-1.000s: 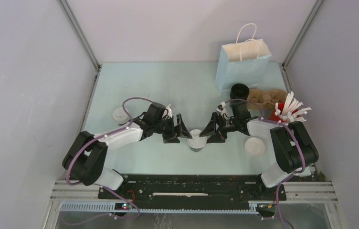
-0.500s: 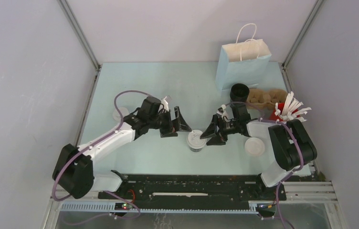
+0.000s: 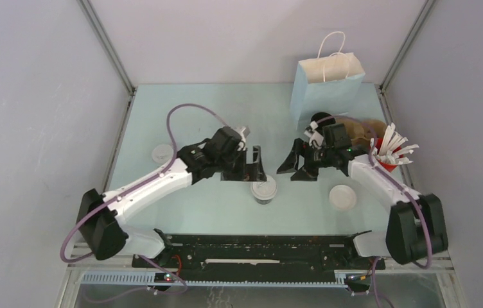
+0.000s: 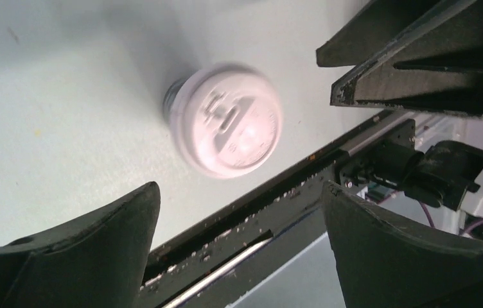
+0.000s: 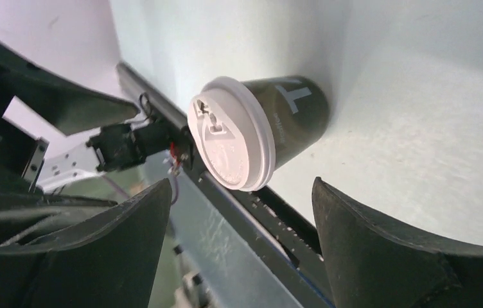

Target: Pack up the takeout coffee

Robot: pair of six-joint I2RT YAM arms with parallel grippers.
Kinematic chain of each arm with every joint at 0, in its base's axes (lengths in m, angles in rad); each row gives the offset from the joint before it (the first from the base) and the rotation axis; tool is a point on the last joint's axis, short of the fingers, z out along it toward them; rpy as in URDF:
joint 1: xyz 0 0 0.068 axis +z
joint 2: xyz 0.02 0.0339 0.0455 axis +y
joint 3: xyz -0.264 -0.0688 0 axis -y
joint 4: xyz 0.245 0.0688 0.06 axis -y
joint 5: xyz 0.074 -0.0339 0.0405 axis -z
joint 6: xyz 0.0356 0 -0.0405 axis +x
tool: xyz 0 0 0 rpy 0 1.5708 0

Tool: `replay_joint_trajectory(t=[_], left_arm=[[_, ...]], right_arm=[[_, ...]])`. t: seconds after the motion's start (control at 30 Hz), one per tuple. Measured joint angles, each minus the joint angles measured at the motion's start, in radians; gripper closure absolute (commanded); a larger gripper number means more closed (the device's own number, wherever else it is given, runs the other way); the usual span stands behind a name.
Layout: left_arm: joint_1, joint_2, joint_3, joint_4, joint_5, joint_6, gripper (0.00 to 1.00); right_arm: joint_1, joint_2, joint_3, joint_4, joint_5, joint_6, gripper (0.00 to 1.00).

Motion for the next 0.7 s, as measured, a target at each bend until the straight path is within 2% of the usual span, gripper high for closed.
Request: replay_joint_trajectory(t=[0.13,0.33,0.7], left_arm=[[-0.096,0.132,0.214,-0.097,-0.142,0.052,0.00],[-0.212,0.348,0.448,-0.241,-0.313,0.099,0.00],[-0.268,0.473,0.499,-0.343,-0.411,0.147,0.02]], right_arm=[[-0.017,-0.116,0.112,-0.204,0.172,-0.084,0.13],[-0.019,-0.221,0.127,-0.408,0.350,-0.132,0.12],[-0.029,-0.288,0.119,-0.509,0.463,-0.159,0.13]])
